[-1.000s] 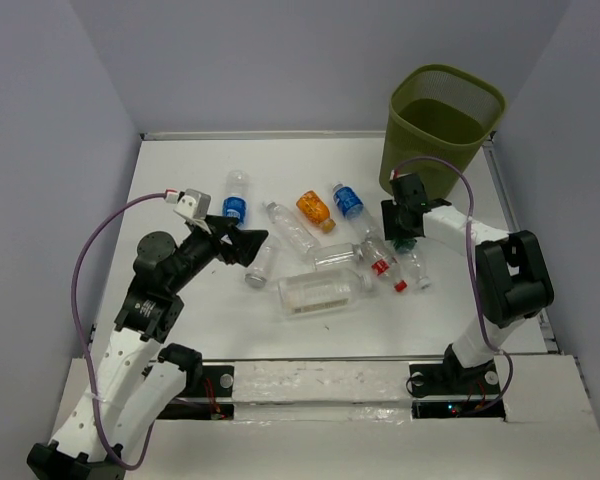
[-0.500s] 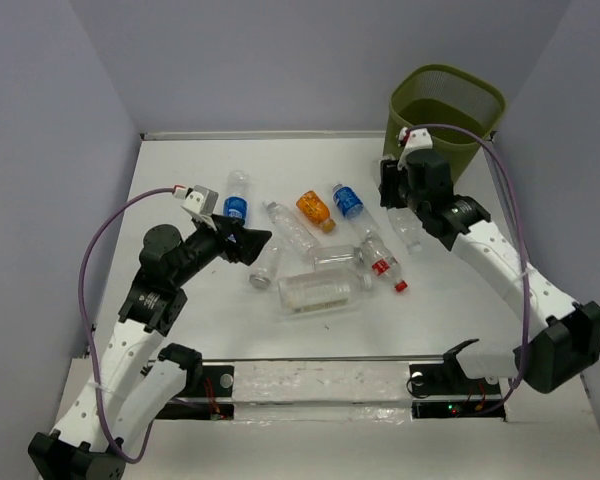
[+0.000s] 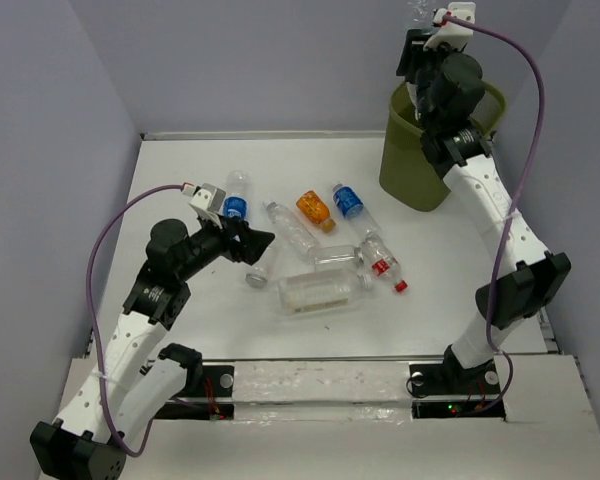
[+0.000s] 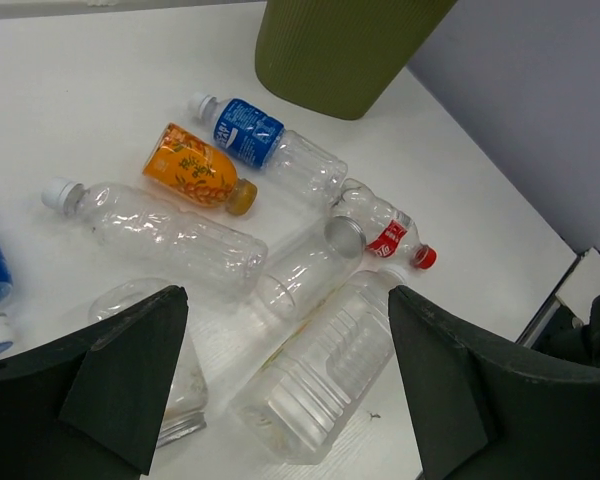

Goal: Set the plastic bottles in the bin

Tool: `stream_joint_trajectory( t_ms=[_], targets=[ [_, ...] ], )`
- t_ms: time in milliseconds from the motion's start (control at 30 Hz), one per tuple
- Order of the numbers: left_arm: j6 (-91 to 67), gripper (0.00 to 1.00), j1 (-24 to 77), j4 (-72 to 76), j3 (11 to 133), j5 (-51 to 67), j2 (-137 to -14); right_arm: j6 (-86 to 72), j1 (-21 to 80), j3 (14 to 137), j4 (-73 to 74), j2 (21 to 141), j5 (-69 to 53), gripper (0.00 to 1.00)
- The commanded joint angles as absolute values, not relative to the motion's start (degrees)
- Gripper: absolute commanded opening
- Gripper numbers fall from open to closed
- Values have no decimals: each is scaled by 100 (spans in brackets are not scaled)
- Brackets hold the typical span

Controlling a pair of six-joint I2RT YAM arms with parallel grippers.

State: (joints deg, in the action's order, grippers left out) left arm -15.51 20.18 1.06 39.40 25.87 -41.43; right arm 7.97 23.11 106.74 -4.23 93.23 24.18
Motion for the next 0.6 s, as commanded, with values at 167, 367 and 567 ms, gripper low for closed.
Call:
stream_joint_trajectory(
  t_ms=[167,367,567],
  targets=[
    [-1572,90,2057,-263,4297,1759,-4359,1152,1046,10953,-1624,10151,2347,52],
    [-1767,90,2083,-1149,4430,847,-4755,608,958,10372,-1364,9810,1752,100],
    [-1995,93,2153,-1652,4605,430,-4991,-508,1370,8812,-1204,8641,740,94]
  ],
)
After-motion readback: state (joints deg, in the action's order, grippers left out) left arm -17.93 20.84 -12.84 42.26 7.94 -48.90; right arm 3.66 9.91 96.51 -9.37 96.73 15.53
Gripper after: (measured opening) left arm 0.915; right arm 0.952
